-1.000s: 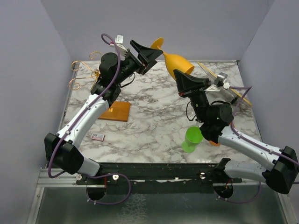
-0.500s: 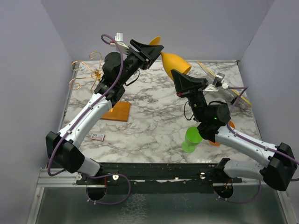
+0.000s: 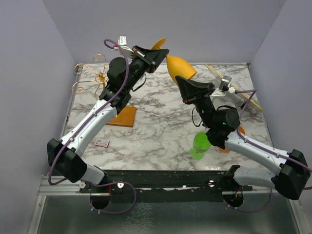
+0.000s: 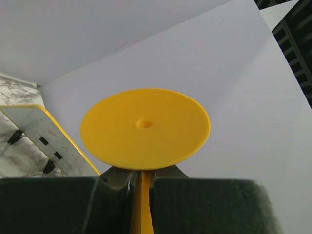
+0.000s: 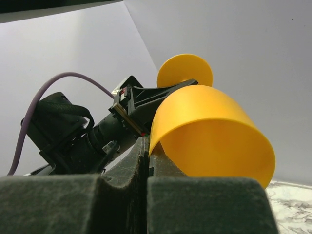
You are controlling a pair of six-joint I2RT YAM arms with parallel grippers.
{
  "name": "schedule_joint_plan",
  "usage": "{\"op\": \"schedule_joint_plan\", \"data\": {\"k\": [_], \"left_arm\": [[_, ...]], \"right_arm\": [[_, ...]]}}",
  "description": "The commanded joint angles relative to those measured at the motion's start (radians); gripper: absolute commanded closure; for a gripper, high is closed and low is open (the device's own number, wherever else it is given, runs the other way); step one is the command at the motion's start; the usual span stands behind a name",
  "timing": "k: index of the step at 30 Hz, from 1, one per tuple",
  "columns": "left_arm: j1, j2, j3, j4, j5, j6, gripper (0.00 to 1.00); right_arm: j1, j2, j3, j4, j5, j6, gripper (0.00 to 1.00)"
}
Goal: Place the wine glass upside down on the wine glass rack
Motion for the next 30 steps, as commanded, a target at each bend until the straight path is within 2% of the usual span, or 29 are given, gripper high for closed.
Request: {"op": "schedule_joint_plan", "data": {"k": [1, 2, 4, 6, 7, 10, 13, 15, 17, 23, 30], "left_arm": [[0.008, -0.04, -0.03, 0.065, -0.087, 0.083, 1.0], [0.008, -0.045, -0.035, 0.072, -0.086, 0.104, 1.0], [0.008, -0.059, -0.05, 0.082, -0.087, 0.151, 1.0], [0.008, -0.075, -0.069, 0.093, -0.087, 0.213, 1.0], [0.008, -0.082, -0.075, 0.095, -0.086, 0.252, 1.0], [0.008, -0.074, -0.034, 0.096, -0.018, 0.422, 1.0], [0.008, -0.049, 0.037, 0.086, 0.129, 0.584, 1.0], [0.008, -0.036, 0.078, 0.062, 0.208, 0.682, 1.0], [0.008, -0.037, 0.1, 0.025, 0.229, 0.779, 1.0], [0.008, -0.032, 0.17, -0.133, 0.257, 1.054, 1.0], [0.008, -0.064, 0.131, -0.145, 0.236, 1.242, 1.0]], "right_arm": [[0.011, -0.048, -0.019, -0.059, -0.112, 0.013, 0.94], [0.011, -0.059, -0.019, -0.087, -0.104, 0.021, 0.84], [0.011, -0.085, -0.022, -0.15, -0.074, 0.037, 0.52], [0.01, -0.114, -0.021, -0.22, -0.058, 0.041, 0.34], [0.009, -0.129, -0.008, -0.277, -0.056, 0.033, 0.3], [0.01, -0.163, 0.105, -0.571, -0.034, 0.011, 0.26], [0.01, -0.188, 0.21, -0.818, -0.02, -0.036, 0.24], [0.011, -0.2, 0.266, -0.936, -0.013, -0.065, 0.22], [0.01, -0.205, 0.309, -1.022, -0.003, -0.081, 0.22], [0.011, -0.184, 0.408, -1.15, 0.023, -0.042, 0.2], [0.01, -0.112, 0.513, -1.132, -0.074, 0.038, 0.16]]}}
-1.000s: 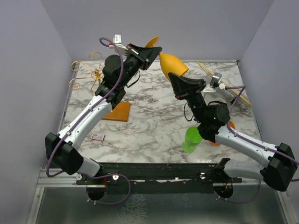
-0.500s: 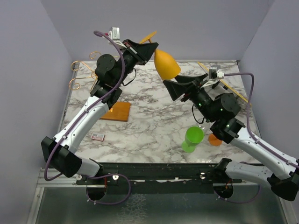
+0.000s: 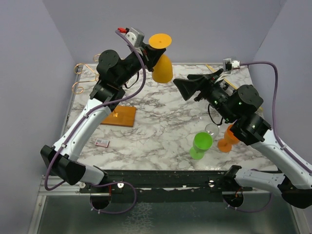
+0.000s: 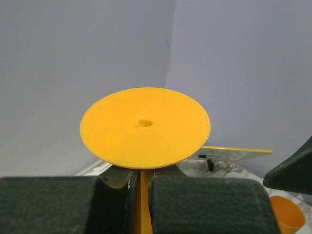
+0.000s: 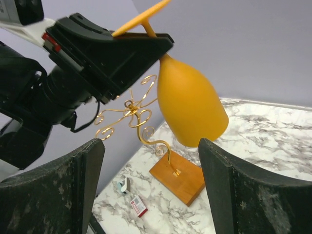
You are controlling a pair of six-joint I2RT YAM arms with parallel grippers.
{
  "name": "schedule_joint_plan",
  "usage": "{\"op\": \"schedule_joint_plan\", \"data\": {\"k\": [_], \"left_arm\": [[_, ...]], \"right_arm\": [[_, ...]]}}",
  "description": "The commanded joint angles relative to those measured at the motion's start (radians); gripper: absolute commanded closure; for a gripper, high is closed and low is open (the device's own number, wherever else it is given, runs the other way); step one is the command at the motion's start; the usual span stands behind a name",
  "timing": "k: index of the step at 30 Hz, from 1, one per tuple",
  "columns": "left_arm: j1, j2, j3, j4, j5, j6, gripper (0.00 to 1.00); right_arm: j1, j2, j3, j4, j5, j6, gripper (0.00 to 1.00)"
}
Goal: Place the wine glass upside down on the wine glass rack
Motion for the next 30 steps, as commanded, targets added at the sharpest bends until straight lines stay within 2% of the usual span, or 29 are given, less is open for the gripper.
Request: {"op": "schedule_joint_plan", "data": {"k": [1, 6, 10, 18, 26, 28, 30], "left_arm": [[0.001, -0.032, -0.031, -0.011, 0.027, 0.202, 1.0], [0.001, -0.04, -0.103, 0.068, 0.029, 0.273, 1.0], [0.001, -0.023, -0.119, 0.093, 0.039, 0.272, 1.0], [0.001, -0.013, -0.135, 0.151, 0.075, 0.23, 1.0], [0.001, -0.021, -0.172, 0.19, 0.093, 0.213, 1.0], [0.001, -0.032, -0.182, 0.194, 0.095, 0.213, 1.0], [0.001, -0.048, -0.198, 0.194, 0.093, 0.213, 1.0]], "right_arm": [[0.007, 0.063, 0.09, -0.041, -0.054, 0.083, 0.15], [0.006, 0.16, 0.194, -0.039, 0.048, 0.266, 0.15], [0.005, 0.179, 0.185, 0.084, 0.145, 0.374, 0.15], [0.003, 0.24, 0.199, 0.18, 0.318, 0.465, 0.19], [-0.046, 0.381, 0.387, 0.077, 0.182, 0.5, 0.2], [-0.052, 0.399, 0.406, 0.058, 0.142, 0.506, 0.26], [-0.057, 0.405, 0.415, 0.036, 0.113, 0.526, 0.35]]}}
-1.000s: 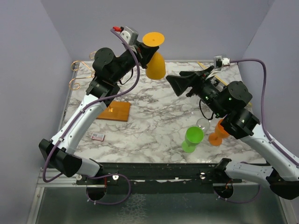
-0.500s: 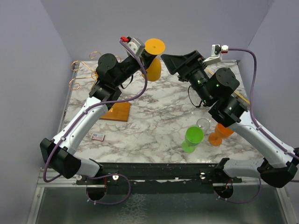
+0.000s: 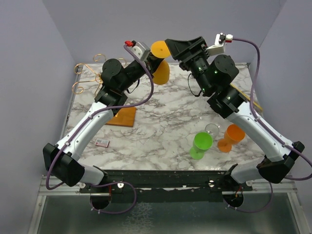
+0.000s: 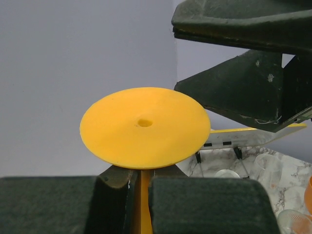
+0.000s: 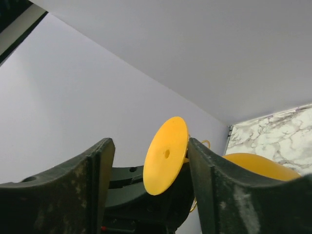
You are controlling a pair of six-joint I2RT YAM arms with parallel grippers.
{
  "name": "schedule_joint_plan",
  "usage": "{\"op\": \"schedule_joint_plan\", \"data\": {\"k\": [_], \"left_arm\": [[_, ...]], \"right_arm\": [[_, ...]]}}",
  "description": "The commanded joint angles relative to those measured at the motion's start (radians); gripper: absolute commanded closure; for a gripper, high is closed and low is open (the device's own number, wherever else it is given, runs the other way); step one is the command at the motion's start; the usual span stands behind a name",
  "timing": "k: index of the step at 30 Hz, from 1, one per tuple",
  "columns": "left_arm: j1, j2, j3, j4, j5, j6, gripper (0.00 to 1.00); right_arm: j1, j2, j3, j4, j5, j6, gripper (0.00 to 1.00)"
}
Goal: Place the wine glass upside down on the wine glass rack
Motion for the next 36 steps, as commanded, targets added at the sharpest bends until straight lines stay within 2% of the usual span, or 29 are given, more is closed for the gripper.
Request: {"op": "schedule_joint_plan", "data": {"k": [1, 6, 8, 10, 14, 17, 19, 24, 25, 26, 28, 29, 31, 36], "left_arm": [[0.001, -0.041, -0.04, 0.043, 0.026, -0.009, 1.0], [0.001, -0.084, -0.084, 0.06, 0.036, -0.05, 1.0], [0.001, -0.095, -0.092, 0.062, 0.042, -0.059, 1.0], [0.001, -0.108, -0.096, 0.062, 0.036, -0.063, 1.0], [0.001, -0.11, -0.089, 0.064, 0.036, -0.069, 1.0], [0.001, -0.105, -0.085, 0.064, 0.044, -0.074, 1.0], [0.002, -0.102, -0.084, 0.064, 0.052, -0.074, 1.0], [0.001, -0.096, -0.094, 0.065, 0.066, -0.084, 1.0], [0.001, -0.098, -0.094, 0.064, 0.054, -0.108, 0.92], [0.001, -0.104, -0.09, 0.049, 0.032, -0.137, 0.75], [0.002, -0.125, -0.081, -0.004, -0.018, -0.214, 0.44], [0.001, -0.137, -0.088, -0.019, -0.025, -0.254, 0.34], [0.001, -0.162, -0.099, -0.062, -0.025, -0.323, 0.24], [0.001, -0.228, -0.113, -0.149, -0.061, -0.529, 0.14]], "right_arm": [[-0.016, 0.015, 0.048, -0.07, -0.092, 0.059, 0.39], [-0.024, 0.021, 0.068, -0.142, -0.149, 0.1, 0.58], [-0.029, 0.03, 0.086, -0.169, -0.179, 0.111, 0.61], [-0.028, 0.031, 0.094, -0.198, -0.18, 0.107, 0.59], [-0.03, 0.02, 0.086, -0.219, -0.162, 0.1, 0.43], [-0.031, 0.021, 0.089, -0.236, -0.163, 0.095, 0.43], [-0.035, 0.02, 0.082, -0.228, -0.169, 0.095, 0.49], [-0.047, 0.007, 0.052, -0.176, -0.201, 0.113, 0.83], [-0.051, 0.007, 0.048, -0.166, -0.205, 0.117, 0.91], [-0.054, 0.006, 0.041, -0.153, -0.211, 0.12, 0.98], [-0.066, -0.002, 0.018, -0.113, -0.221, 0.13, 0.99], [-0.073, -0.003, 0.012, -0.099, -0.22, 0.133, 0.99], [-0.08, -0.005, 0.003, -0.081, -0.208, 0.127, 0.99], [-0.101, -0.001, -0.035, -0.009, -0.213, 0.118, 0.99]]}}
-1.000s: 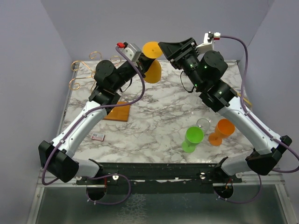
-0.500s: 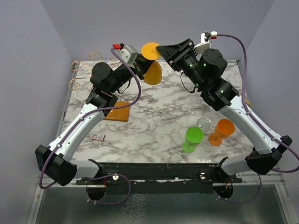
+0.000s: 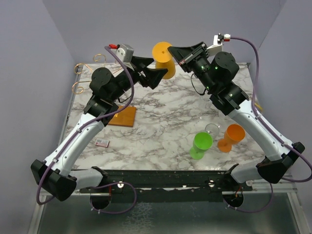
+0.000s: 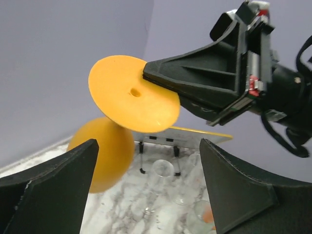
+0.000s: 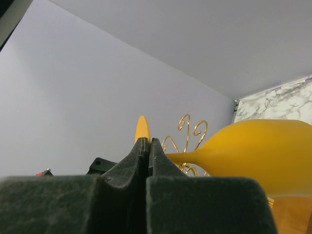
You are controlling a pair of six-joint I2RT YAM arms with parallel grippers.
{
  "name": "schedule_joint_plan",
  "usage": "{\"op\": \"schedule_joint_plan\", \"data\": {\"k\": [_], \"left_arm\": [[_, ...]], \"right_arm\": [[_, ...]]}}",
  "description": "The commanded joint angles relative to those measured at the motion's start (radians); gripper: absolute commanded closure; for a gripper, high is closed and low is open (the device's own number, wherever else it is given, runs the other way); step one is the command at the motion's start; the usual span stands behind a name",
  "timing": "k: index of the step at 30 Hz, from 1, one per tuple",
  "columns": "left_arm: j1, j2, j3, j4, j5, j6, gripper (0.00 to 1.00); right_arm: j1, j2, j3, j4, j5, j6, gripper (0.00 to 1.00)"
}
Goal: Place the wine glass upside down on the wine glass rack
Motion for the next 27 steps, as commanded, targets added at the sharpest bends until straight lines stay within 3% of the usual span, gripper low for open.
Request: {"op": "schedule_joint_plan", "data": {"k": [1, 6, 11, 18, 23, 27], "left_arm": [[-0.005, -0.088, -0.014, -0.084, -0.041, -0.274, 0.14], [-0.001, -0.09, 0.048, -0.197, -0.124, -0.461, 0.14], [0.039, -0.04, 0.133, -0.335, -0.189, -0.53, 0.22], [0.108, 0.001, 0.148, -0.338, -0.093, -0.601, 0.24], [0.159, 0.019, 0.135, -0.279, 0.041, -0.669, 0.46], [0.176, 0.021, 0.109, -0.194, 0.15, -0.714, 0.53]], "right_arm": [[-0.017, -0.008, -0.045, 0.109, -0.028, -0.014, 0.99], [-0.025, -0.019, -0.1, 0.188, -0.063, -0.035, 0.99], [-0.026, -0.048, -0.157, 0.254, -0.102, -0.044, 0.99], [-0.028, -0.069, -0.222, 0.306, -0.135, -0.007, 0.99], [-0.028, -0.067, -0.24, 0.327, -0.195, -0.003, 0.99], [-0.028, -0.051, -0.239, 0.321, -0.216, 0.0, 0.99]]}}
